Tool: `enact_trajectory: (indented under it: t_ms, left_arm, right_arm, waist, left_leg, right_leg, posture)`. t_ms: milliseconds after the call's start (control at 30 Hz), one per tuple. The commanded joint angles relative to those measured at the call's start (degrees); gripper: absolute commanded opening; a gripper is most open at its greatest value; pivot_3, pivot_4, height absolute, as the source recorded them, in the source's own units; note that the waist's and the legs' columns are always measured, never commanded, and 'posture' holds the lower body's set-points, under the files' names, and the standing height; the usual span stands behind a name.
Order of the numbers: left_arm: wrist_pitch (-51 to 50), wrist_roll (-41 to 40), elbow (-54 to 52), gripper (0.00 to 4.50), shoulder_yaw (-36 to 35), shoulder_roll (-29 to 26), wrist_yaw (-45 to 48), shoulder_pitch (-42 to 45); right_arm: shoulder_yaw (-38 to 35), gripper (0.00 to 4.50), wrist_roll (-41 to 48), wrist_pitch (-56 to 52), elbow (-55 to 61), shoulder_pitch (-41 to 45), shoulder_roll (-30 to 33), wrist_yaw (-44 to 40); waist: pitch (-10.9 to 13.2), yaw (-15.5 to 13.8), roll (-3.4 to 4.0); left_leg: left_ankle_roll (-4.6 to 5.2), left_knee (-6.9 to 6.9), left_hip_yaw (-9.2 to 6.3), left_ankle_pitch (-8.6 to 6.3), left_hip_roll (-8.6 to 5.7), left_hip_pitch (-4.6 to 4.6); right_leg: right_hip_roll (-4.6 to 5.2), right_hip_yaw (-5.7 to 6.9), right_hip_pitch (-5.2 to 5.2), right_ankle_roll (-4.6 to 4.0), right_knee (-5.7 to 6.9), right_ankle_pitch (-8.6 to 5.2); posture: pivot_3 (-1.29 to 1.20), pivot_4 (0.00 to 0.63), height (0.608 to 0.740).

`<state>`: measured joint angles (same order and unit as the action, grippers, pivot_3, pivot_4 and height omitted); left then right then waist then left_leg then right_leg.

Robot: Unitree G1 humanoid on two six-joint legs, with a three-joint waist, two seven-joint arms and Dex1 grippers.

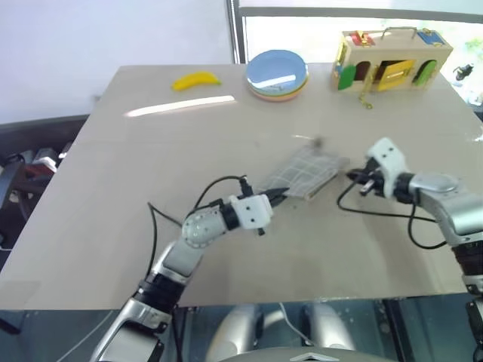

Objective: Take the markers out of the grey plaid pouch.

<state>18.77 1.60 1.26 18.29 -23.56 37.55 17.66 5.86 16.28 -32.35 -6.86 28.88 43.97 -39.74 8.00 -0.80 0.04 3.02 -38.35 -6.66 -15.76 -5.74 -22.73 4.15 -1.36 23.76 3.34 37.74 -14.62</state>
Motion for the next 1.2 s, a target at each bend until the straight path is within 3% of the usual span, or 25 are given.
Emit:
enact_trajectory:
  t_ms: [33, 267, 300, 333, 433, 600, 733, 867, 933, 1200]
  left_arm:
    - [-8.3, -11.6, -7.3, 0.0, -3.8, -1.6, 5.5, -1.9]
    - [-24.1, -28.5, -13.5, 0.0, -8.1, -2.4, 11.1, -4.2]
    - [-26.6, -31.3, -13.9, 0.0, -8.8, -2.2, 11.7, -4.2]
    - [-28.3, -33.1, -14.2, 0.0, -9.4, -2.0, 12.0, -4.2]
    - [-31.3, -34.9, -13.4, 0.0, -10.7, -1.3, 12.5, -3.8]
    - [-32.9, -35.2, -12.7, 0.0, -11.5, -0.4, 14.3, -3.6]
    - [-34.5, -36.7, -13.0, 0.0, -12.1, 0.2, 15.6, -3.5]
    - [-34.7, -36.0, -12.7, 0.0, -12.2, 0.6, 15.9, -3.2]
    - [-34.6, -35.7, -12.7, 0.0, -12.2, 0.8, 15.9, -3.1]
    - [-35.0, -36.1, -12.8, 0.0, -12.7, 1.5, 15.6, -3.1]
  right_arm:
    - [-5.0, 0.02, -4.1, 3.5, -6.9, 1.8, 3.2, 2.9]
    - [-7.4, 0.02, -5.1, 6.8, -9.3, 2.1, 6.0, 2.0]
    - [-7.5, 0.64, -4.9, 6.8, -7.8, 1.8, 6.3, 1.5]
    - [-7.5, 0.89, -4.8, 6.8, -6.9, 1.5, 6.5, 1.2]
    - [-10.2, 2.32, 0.2, 0.5, 1.9, 1.6, 6.0, -0.8]
    - [-13.5, 2.32, 7.8, -6.7, 15.3, 3.1, 5.8, -3.7]
    - [-11.3, 2.32, 15.4, -14.4, 23.7, 3.9, 3.1, -5.7]
    - [-10.1, 1.34, 15.1, -15.8, 24.4, 3.3, 2.0, -4.7]
    - [-9.3, 0.24, 15.2, -16.2, 24.4, 3.0, 2.0, -5.0]
    - [-4.8, 0.11, 14.0, -14.9, 24.3, 2.3, 3.5, -10.0]
  waist:
    - [0.0, 0.2, 0.0]
    - [0.0, 1.3, 0.03]
    - [0.0, 1.2, 0.03]
    - [0.0, 1.0, 0.05]
    - [0.0, 1.1, 0.05]
    - [0.0, 1.6, 0.07]
    - [0.0, 1.3, 0.06]
    - [0.0, 0.9, 0.05]
    - [0.0, 0.7, 0.05]
    - [0.0, 0.4, 0.06]
  left_leg:
    - [0.0, 0.0, 0.02, 0.0, 0.0, 0.0]
    - [-0.01, 0.0, 0.09, 0.01, 0.04, 0.06]
    - [0.0, 0.0, 0.09, 0.01, 0.04, 0.06]
    - [0.0, 0.0, 0.09, 0.01, 0.04, 0.05]
    - [0.0, 0.0, 0.07, 0.01, 0.04, 0.03]
    - [0.0, 0.01, 0.13, 0.01, 0.1, 0.07]
    - [0.0, -0.01, 0.11, 0.0, 0.08, 0.07]
    - [0.0, -0.01, 0.06, 0.0, 0.08, 0.05]
    - [0.01, -0.02, 0.07, 0.0, 0.05, 0.05]
    - [0.0, -0.01, 0.08, 0.0, 0.06, 0.05]
  right_leg:
    - [-0.01, -0.02, 0.0, 0.0, 0.0, 0.0]
    - [-0.05, -0.11, 0.0, 0.0, 0.07, 0.0]
    - [-0.05, -0.1, 0.0, 0.0, 0.07, 0.0]
    - [-0.04, -0.1, 0.0, 0.0, 0.08, 0.0]
    - [-0.05, -0.09, 0.01, -0.01, 0.03, 0.0]
    - [-0.09, -0.16, 0.0, -0.01, 0.07, 0.0]
    - [-0.06, -0.14, -0.04, -0.01, 0.02, 0.0]
    - [-0.05, -0.1, -0.04, -0.01, 0.01, 0.0]
    - [-0.02, -0.1, -0.04, -0.01, -0.01, 0.0]
    - [-0.03, -0.11, -0.03, -0.01, 0.0, 0.0]
  posture:
    - [0.0, 0.15, 0.74]
    - [0.0, 0.15, 0.74]
    - [0.0, 0.15, 0.74]
    - [0.0, 0.15, 0.74]
    - [0.0, 0.15, 0.74]
    - [0.0, 0.15, 0.74]
    - [0.0, 0.15, 0.74]
    - [0.0, 0.15, 0.74]
    - [0.0, 0.15, 0.74]
    - [0.0, 0.15, 0.74]
